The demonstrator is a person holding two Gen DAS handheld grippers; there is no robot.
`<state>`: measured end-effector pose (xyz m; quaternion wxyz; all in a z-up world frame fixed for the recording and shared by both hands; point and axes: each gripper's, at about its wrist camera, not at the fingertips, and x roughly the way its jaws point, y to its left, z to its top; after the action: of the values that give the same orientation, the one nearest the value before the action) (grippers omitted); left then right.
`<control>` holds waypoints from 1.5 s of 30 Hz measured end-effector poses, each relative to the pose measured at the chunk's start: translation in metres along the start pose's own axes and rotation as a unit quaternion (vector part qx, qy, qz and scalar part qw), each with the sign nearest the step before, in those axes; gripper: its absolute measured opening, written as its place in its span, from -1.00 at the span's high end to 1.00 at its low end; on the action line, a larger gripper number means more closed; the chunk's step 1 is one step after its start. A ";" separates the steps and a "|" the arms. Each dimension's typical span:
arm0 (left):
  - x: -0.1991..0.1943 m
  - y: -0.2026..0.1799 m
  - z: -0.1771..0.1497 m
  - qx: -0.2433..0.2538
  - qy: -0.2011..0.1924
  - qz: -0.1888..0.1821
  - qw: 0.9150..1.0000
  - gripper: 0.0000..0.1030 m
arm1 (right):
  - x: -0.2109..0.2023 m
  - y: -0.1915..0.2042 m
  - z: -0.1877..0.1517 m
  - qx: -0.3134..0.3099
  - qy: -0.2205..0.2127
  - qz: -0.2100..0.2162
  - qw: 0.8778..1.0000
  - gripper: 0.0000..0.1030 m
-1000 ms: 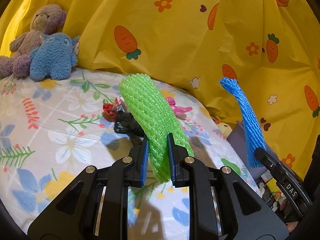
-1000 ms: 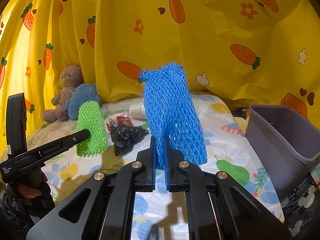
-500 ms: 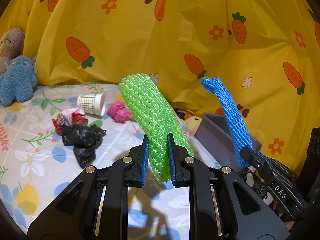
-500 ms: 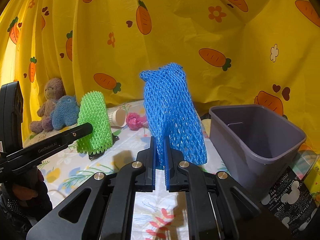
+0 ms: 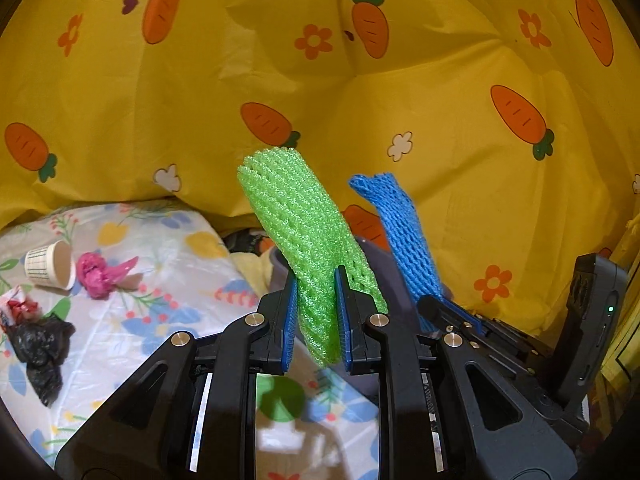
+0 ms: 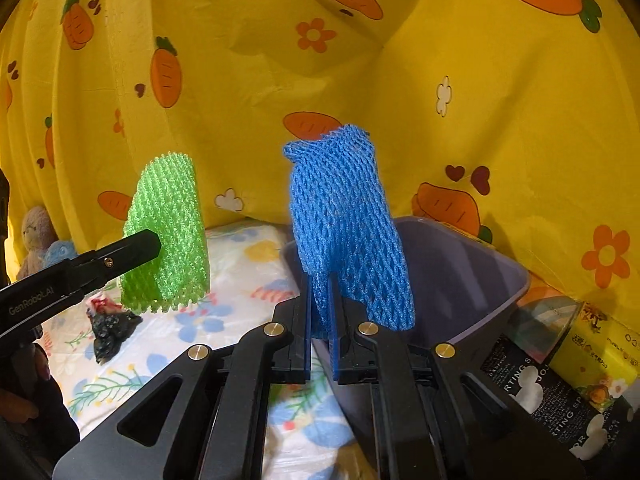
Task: Collect trash
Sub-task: 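Carry the blue and green mesh sleeves over the grey bin with both grippers, then open both grippers to drop the mesh sleeves into the bin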
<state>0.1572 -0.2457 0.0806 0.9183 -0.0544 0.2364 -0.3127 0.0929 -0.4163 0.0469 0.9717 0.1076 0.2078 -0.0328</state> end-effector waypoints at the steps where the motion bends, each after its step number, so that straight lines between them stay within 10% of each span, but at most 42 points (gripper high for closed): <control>1: 0.008 -0.005 0.002 0.003 0.003 -0.007 1.000 0.67 | 0.003 -0.005 0.001 0.004 0.002 -0.006 1.000 0.84; 17: 0.090 -0.022 0.003 0.009 0.061 -0.044 0.997 0.67 | 0.045 -0.040 0.000 0.021 0.044 -0.046 0.998 0.84; 45: 0.115 -0.022 -0.004 0.005 0.092 -0.072 0.993 0.44 | 0.062 -0.053 -0.005 0.038 0.073 -0.049 0.995 0.68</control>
<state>0.2233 -0.3322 0.0362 0.8680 -0.0372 0.3140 -0.3828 0.1415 -0.4678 0.0069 0.9464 0.1364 0.2817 -0.0804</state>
